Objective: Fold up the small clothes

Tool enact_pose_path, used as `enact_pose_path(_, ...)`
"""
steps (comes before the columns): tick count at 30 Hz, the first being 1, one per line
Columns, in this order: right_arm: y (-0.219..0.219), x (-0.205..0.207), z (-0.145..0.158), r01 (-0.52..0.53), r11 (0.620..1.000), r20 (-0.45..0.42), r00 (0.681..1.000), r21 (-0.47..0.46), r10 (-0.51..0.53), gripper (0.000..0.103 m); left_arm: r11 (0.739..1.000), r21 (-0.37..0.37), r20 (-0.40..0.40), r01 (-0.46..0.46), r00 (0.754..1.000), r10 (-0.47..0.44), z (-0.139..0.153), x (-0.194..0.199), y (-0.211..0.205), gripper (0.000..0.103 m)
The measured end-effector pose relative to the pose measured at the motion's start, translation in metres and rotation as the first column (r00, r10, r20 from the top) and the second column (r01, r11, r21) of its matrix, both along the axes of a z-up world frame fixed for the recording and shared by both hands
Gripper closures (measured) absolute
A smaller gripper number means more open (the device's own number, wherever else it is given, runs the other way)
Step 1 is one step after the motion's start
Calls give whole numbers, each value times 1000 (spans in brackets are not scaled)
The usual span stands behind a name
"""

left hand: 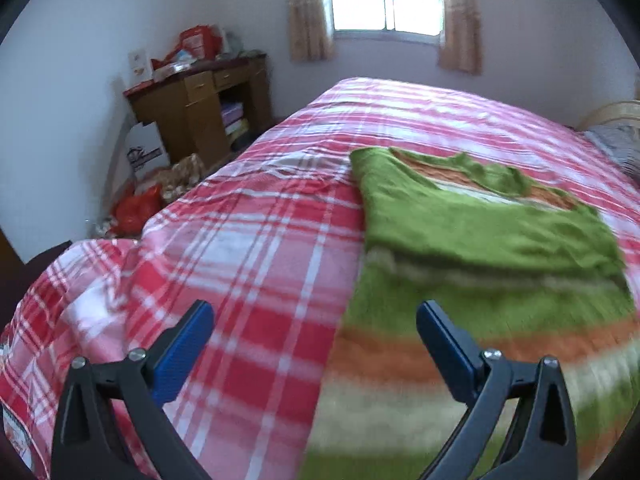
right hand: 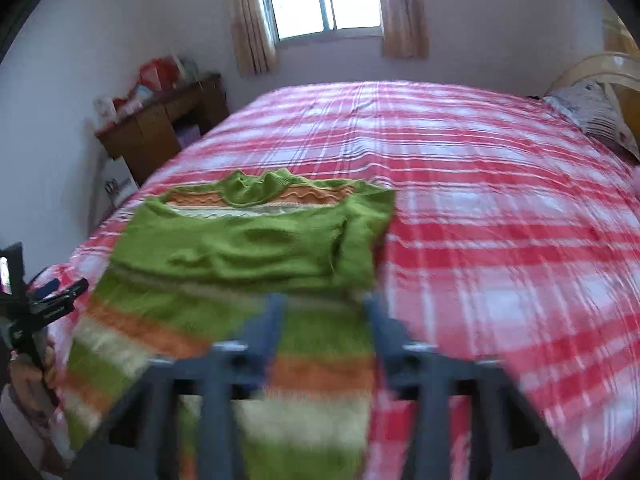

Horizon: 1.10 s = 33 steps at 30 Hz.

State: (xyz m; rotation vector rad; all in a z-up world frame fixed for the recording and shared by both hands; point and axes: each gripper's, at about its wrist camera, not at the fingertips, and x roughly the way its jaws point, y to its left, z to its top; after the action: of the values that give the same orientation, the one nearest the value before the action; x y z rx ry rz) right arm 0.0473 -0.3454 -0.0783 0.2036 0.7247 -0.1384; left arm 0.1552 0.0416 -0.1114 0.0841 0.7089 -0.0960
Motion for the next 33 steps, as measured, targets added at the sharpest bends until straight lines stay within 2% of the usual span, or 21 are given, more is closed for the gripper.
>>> enact_pose_path(2,2,-45,4,0,1000,16,1000,23,-1,33,1000,-9,5,16,1000,-16,1,-18,8,0)
enact_pose_path(5,13,-87,-1,-36,999,-29,999,41,37,33,999,-31,10,22,1000,-22,-1,-50,25,0)
enact_pose_path(9,47,-125,-14,-109,993,-59,992,47,112,33,999,-22,-17,23,1000,-23,-8,-71,39,0)
enact_pose_path(13,87,-136,-35,-193,978,-100,975,75,200,33,1000,-10,-12,-18,1000,18,-10,-87,53,0)
enact_pose_path(17,132,-137,-51,-261,963,-119,956,70,268,33,999,10,35,-43,998,43,0,-105,64,0)
enact_pose_path(22,173,-126,-74,-295,955,-177,941,-22,287,33,998,2,72,-62,995,61,9,-119,82,0)
enact_pose_path(24,174,-119,-88,-251,965,-228,946,-74,229,33,998,-6,78,-69,995,69,10,-123,90,0)
enact_pose_path(25,171,-116,-94,-228,971,-253,946,-71,203,33,997,-7,84,-71,994,71,11,-125,93,0)
enact_pose_path(26,163,-114,-100,-203,978,-272,945,-49,183,37,997,-3,94,-76,993,76,12,-127,97,0)
enact_pose_path(28,154,-117,-97,-160,985,-262,955,-69,137,71,996,-5,107,-94,990,94,15,-126,103,0)
enact_pose_path(29,148,-117,-94,-148,988,-273,953,-48,130,80,994,-22,105,-103,989,105,17,-125,106,0)
enact_pose_path(30,142,-118,-92,-138,990,-273,953,-15,129,85,994,-37,102,-102,989,106,18,-125,109,0)
enact_pose_path(32,117,-125,-89,-93,988,-265,956,125,123,89,993,-74,96,-95,990,102,19,-125,113,0)
enact_pose_path(33,110,-129,-90,-76,984,-264,957,160,117,91,992,-78,95,-97,990,104,20,-125,113,0)
